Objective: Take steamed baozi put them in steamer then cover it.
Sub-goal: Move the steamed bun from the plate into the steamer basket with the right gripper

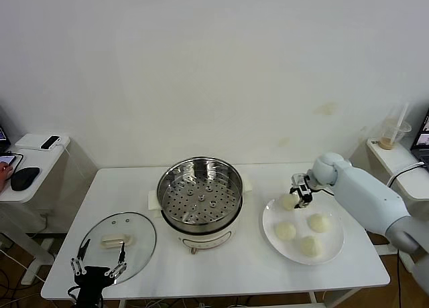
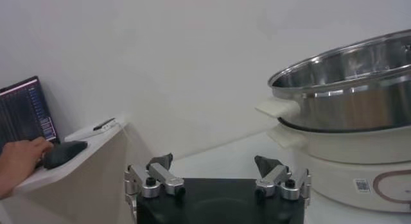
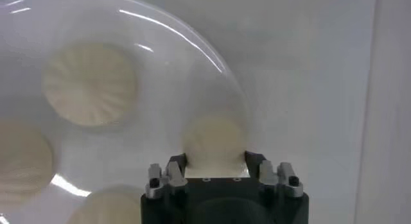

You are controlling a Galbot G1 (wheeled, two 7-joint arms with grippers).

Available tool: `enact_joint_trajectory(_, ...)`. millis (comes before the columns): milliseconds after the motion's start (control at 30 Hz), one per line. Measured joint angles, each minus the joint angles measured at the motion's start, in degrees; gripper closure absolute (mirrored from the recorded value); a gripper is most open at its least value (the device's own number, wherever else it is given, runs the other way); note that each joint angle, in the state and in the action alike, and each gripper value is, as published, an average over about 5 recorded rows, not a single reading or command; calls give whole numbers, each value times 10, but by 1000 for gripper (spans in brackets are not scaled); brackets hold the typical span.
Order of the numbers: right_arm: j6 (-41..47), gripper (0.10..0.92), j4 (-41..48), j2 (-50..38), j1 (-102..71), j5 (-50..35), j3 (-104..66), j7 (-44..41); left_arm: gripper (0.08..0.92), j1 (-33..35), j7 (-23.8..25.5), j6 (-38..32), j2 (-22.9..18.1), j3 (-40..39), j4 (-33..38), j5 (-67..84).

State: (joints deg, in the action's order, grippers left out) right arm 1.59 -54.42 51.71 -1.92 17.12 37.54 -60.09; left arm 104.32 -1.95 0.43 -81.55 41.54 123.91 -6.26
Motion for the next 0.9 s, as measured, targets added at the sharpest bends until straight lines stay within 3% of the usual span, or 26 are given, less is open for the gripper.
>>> enact_joint_trajectory(500,-1,474,-85,-47,125,-100,77,-18,177,-12,1,2,16,-7,-5,10)
enact_joint_trajectory(900,-15,478,-81,13,274,-201,165,-3,177,-27,3,6,28,-2,-11,22)
